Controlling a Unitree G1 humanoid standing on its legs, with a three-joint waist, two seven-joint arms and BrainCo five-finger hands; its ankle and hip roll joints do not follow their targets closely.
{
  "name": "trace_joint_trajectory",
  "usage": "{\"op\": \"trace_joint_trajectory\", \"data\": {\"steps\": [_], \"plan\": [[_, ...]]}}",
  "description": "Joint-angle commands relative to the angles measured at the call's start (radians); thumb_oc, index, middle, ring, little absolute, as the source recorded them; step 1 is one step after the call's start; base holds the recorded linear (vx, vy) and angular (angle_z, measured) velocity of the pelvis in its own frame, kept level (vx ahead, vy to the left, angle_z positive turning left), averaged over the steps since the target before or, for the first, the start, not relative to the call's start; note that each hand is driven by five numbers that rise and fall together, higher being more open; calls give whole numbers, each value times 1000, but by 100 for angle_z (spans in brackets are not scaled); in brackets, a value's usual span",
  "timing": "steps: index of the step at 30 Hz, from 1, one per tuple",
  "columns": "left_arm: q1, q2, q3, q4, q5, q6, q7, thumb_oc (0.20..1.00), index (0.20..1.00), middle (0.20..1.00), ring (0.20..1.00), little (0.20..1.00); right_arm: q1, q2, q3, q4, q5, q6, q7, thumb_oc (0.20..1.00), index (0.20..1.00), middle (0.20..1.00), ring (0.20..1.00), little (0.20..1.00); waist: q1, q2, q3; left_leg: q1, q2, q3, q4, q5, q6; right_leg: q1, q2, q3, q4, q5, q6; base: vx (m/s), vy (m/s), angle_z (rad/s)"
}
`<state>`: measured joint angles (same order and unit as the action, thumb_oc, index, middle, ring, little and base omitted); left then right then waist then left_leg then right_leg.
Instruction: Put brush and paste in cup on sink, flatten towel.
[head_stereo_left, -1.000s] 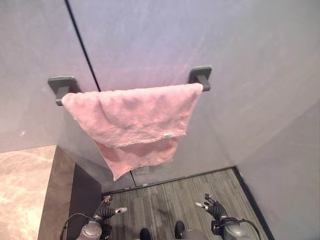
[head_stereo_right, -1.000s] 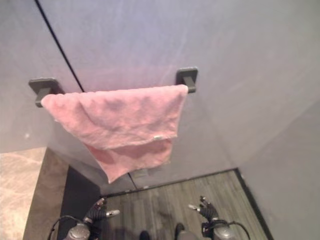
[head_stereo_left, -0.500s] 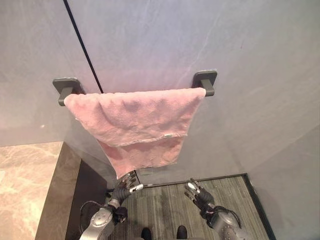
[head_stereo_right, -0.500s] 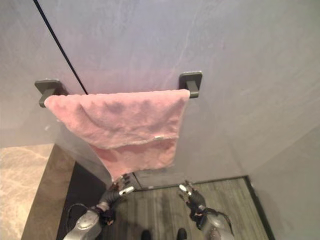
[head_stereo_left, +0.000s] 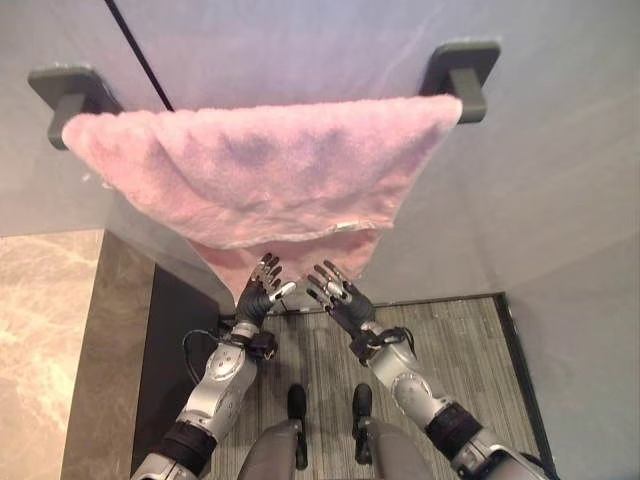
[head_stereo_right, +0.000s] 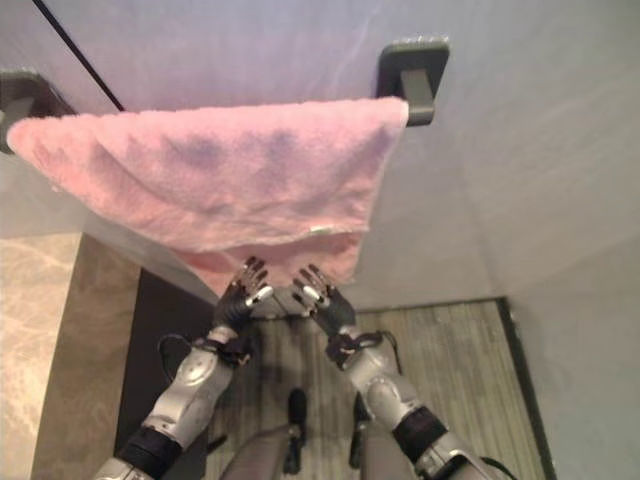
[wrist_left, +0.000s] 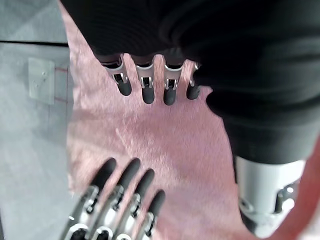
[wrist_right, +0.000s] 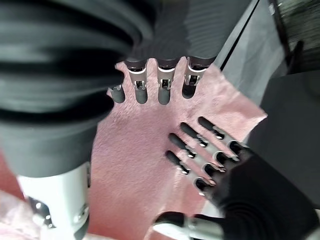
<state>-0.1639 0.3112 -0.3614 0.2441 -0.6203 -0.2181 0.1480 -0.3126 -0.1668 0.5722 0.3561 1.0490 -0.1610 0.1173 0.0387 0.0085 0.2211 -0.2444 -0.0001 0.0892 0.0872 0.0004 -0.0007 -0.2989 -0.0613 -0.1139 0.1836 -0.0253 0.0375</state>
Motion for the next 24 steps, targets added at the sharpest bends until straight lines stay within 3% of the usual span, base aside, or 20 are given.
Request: {"op": "trace_joint_trajectory", "data": {"steps": [1, 16, 24], "plan": [[21, 40, 24, -96, 15, -98, 18, 1000, 1000, 1000, 1000, 1000, 40, 52, -3, -143, 48, -85, 16, 1000, 1000, 1000, 1000, 1000, 9, -46, -39, -29, -21, -5, 68, -26, -3, 55, -58, 57, -26, 18, 86, 0, 0, 0], [12, 51, 40, -236, 14, -139, 48, 1000, 1000, 1000, 1000, 1000, 29, 54, -25, -299, 63, -176, -16, 1000, 1000, 1000, 1000, 1000, -4, -46, -53, -21, -21, 7, 40, -20, -2, 54, -53, 71, -51, 27, 88, 0, 1, -1], [47, 67, 57, -345, -7, -150, 21, 1000, 1000, 1000, 1000, 1000, 54, 28, -31, -387, 75, -187, 6, 1000, 1000, 1000, 1000, 1000, -8, -48, -62, -10, -21, 1, 28, -19, -4, 63, -53, 64, -60, 26, 88, 0, 0, 0]]}}
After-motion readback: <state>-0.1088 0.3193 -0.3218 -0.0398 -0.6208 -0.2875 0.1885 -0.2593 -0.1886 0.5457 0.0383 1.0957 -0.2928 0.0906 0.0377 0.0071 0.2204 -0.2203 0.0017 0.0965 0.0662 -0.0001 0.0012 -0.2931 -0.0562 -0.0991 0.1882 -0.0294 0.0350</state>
